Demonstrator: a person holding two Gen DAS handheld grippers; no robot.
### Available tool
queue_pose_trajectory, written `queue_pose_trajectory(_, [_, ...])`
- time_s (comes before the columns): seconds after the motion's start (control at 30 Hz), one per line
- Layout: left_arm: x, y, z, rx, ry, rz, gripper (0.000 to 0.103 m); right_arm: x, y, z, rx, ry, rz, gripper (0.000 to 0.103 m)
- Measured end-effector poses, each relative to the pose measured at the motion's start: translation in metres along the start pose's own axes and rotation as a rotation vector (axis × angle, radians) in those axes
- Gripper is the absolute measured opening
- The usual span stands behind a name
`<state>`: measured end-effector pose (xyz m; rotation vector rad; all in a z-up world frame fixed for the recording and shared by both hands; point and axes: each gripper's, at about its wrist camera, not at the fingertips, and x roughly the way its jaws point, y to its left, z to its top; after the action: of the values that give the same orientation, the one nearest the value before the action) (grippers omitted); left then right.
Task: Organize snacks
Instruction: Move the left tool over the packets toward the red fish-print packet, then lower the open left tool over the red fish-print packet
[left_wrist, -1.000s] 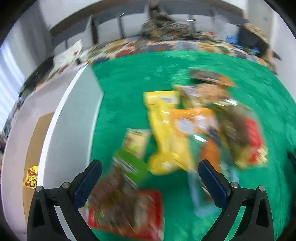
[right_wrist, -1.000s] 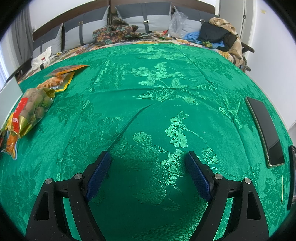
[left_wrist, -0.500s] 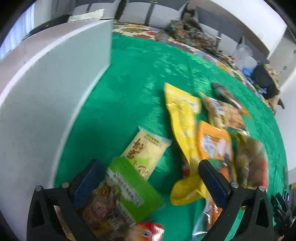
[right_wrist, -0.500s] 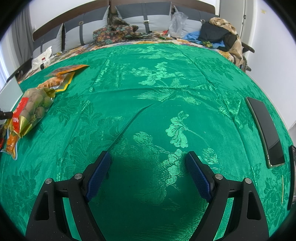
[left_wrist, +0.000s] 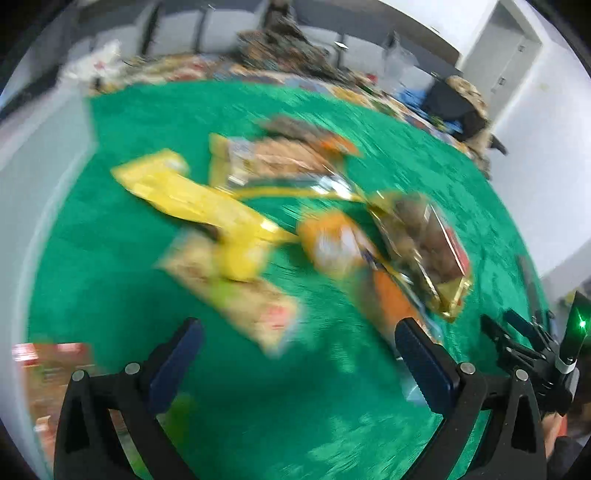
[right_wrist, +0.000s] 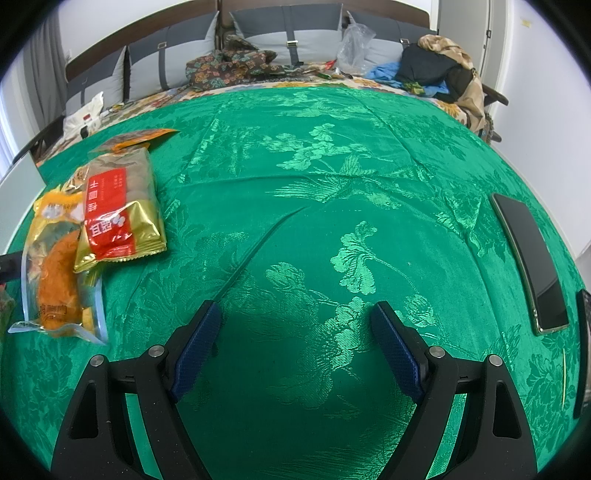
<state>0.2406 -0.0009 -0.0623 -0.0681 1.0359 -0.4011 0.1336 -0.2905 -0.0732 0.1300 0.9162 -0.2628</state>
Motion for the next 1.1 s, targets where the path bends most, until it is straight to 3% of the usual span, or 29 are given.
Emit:
queue_pose_trajectory(0.1, [-0.033,0.037,-0.002,-0.124,-0.063,0.12,0.102,0.0,0.0,0.0,0.0,0.0,0.0,0.087])
queue_pose_trajectory(0.2, [-0.044,0.075,-0.014,-0.232,-0.069,0.254,0.102,0.0,0.0,0.0,0.0,0.0,0.0,0.087])
queue_pose_trajectory(0.33, [-0.022,0.103,-0.026,-0.327,0.014,0.272,0.103,0.0,0.0,0.0,0.001,0.0,0.001,0.087])
queue_pose_trajectory(0.4, [-0.01,0.099,-0.034,-0.307,0.028,0.303,0.102,0.0,0.0,0.0,0.0,0.0,0.0,0.087])
queue_pose_trajectory(0.5, [-0.007,0.059,-0.042,-0.193,0.015,0.176,0.102,0.0,0.0,0.0,0.0,0.0,0.0,0.087])
queue_pose_trajectory(0.57, [-0.003,0.027,-0.049,-0.081,0.041,0.031,0.102,0.0,0.0,0.0,0.0,0.0,0.0,0.087])
queue_pose_trajectory(0.63, [-0.004,0.001,-0.056,0.006,0.044,-0.009,0.102,0.0,0.0,0.0,0.0,0.0,0.0,0.087])
queue_pose_trajectory(0.73, [-0.023,-0.007,-0.064,-0.002,0.002,-0.07,0.102,0.0,0.0,0.0,0.001,0.0,0.0,0.087])
queue_pose_trajectory(0.83, [-0.056,0.018,-0.065,-0.107,-0.088,-0.07,0.102,0.0,0.0,0.0,0.0,0.0,0.0,0.087])
queue_pose_trajectory(0.93, [-0.074,0.04,-0.071,-0.168,-0.103,-0.021,0.102,0.0,0.0,0.0,0.0,0.0,0.0,0.087])
queue_pose_trajectory(1.0, [-0.073,0.046,-0.08,-0.146,-0.057,-0.016,0.102,0.0,0.0,0.0,0.001,0.0,0.0,0.087])
queue_pose_trajectory(1.1, [-0.06,0.033,-0.084,-0.005,0.02,-0.017,0.102,0.0,0.0,0.0,0.0,0.0,0.0,0.087])
